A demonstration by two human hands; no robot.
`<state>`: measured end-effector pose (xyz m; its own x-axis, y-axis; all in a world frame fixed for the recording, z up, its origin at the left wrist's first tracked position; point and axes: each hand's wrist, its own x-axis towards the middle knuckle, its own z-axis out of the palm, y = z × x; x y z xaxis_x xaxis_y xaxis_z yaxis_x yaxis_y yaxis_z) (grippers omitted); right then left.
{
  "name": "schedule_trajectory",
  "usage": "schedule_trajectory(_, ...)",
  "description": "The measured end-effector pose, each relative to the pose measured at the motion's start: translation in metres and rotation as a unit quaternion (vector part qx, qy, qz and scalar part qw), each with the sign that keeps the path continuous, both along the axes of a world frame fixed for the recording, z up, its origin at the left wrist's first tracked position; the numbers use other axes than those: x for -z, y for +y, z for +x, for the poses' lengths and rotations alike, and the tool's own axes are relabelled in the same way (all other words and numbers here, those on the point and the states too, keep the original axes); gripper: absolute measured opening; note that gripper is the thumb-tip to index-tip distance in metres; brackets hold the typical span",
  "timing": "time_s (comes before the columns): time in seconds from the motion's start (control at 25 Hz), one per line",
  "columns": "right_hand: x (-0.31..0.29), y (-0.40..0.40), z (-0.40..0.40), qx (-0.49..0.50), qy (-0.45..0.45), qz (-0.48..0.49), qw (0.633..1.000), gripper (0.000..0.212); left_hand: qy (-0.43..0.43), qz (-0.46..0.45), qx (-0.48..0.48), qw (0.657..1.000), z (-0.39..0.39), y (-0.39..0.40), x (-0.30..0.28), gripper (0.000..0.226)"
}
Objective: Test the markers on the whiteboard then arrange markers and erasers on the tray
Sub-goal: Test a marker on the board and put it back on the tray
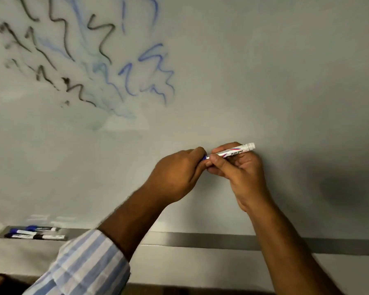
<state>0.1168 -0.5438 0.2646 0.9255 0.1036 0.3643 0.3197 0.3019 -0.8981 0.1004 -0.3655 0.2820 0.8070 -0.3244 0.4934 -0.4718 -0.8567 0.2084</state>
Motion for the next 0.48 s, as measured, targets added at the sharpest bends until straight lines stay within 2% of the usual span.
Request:
schedule_trajectory(0.08, -0.022, 0.01, 0.0, -0.01, -0.035, 0.01, 0.999, 0.01, -0.048, 0.026, -0.017, 0.998, -0.002, 0.013, -0.022, 0.036)
schedule_trajectory(0.16, -0.041, 0.019, -0.003, -0.011, -0.096, 0.017, 0.995, 0.009, -0.087, 0.003, -0.05, 0.995, -0.007, 0.026, -0.039, 0.042)
schedule_trajectory(0.24, -0.057, 0.029, -0.008, -0.01, -0.163, 0.002, 0.987, 0.01, -0.107, -0.058, -0.07, 0.99, -0.016, 0.035, -0.051, 0.049)
schedule_trajectory(0.32, -0.075, 0.036, -0.008, 0.011, -0.183, 0.012, 0.983, 0.011, -0.112, -0.14, -0.053, 0.982, -0.026, 0.04, -0.062, 0.051)
schedule_trajectory(0.4, -0.099, 0.045, -0.002, 0.055, -0.207, 0.034, 0.976, 0.01, -0.122, -0.214, -0.046, 0.968, -0.032, 0.054, -0.081, 0.05)
schedule_trajectory(0.48, -0.128, 0.052, 0.006, 0.078, -0.232, 0.06, 0.968, 0.006, -0.137, -0.25, -0.051, 0.957, -0.03, 0.078, -0.1, 0.043)
